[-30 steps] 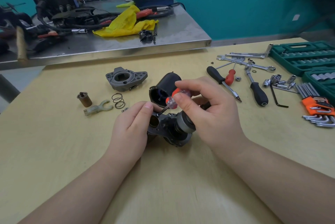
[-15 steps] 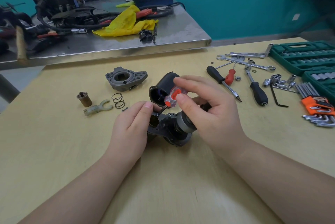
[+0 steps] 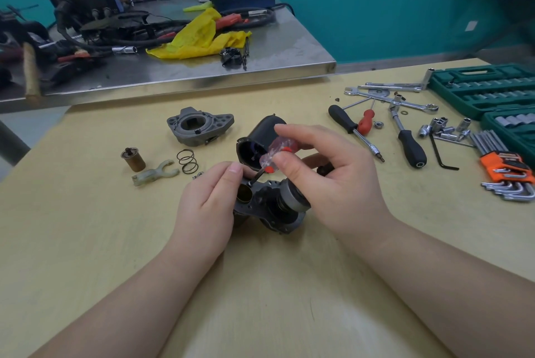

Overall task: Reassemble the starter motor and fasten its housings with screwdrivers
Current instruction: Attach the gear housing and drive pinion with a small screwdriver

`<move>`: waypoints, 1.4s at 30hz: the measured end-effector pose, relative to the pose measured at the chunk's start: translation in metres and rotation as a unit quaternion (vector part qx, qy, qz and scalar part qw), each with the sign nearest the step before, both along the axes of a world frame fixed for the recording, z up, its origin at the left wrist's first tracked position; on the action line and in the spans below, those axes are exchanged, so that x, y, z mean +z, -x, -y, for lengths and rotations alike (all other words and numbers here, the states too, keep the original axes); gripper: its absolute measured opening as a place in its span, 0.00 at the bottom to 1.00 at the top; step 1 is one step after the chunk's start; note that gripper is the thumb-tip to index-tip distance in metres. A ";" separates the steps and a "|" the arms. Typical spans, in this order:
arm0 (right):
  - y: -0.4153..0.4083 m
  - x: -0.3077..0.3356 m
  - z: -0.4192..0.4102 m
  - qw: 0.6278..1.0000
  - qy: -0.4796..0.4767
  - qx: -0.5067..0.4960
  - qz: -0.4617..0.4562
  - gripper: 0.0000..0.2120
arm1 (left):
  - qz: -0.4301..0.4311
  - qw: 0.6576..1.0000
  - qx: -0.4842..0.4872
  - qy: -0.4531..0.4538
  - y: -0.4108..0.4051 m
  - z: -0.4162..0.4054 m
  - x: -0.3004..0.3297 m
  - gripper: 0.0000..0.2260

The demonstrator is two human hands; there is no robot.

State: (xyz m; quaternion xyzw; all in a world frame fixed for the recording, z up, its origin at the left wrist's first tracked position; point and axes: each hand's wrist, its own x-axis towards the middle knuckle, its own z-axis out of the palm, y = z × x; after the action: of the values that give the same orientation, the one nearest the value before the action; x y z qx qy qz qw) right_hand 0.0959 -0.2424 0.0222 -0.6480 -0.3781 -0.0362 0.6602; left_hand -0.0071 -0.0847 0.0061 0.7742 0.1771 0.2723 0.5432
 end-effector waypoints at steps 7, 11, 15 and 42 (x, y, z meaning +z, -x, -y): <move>-0.001 0.002 0.002 1.000 0.000 0.018 -0.019 0.15 | -0.002 1.000 0.003 -0.004 0.000 0.001 0.001 0.14; -0.001 0.001 0.002 0.999 0.002 0.032 -0.023 0.17 | -0.002 1.000 0.002 -0.002 0.000 0.002 0.001 0.15; -0.001 -0.001 -0.002 0.999 -0.009 0.017 -0.040 0.15 | 0.002 1.000 -0.001 0.000 0.000 0.001 0.002 0.15; 0.001 0.001 0.001 0.999 -0.017 0.033 -0.013 0.12 | 0.007 1.000 -0.012 -0.007 0.002 0.001 0.001 0.15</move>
State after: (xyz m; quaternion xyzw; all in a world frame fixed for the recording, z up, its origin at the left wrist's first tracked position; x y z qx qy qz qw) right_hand 0.0947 -0.2438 0.0229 -0.6243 -0.3900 -0.0123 0.6767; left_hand -0.0090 -0.0853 0.0073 0.7780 0.1625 0.2723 0.5424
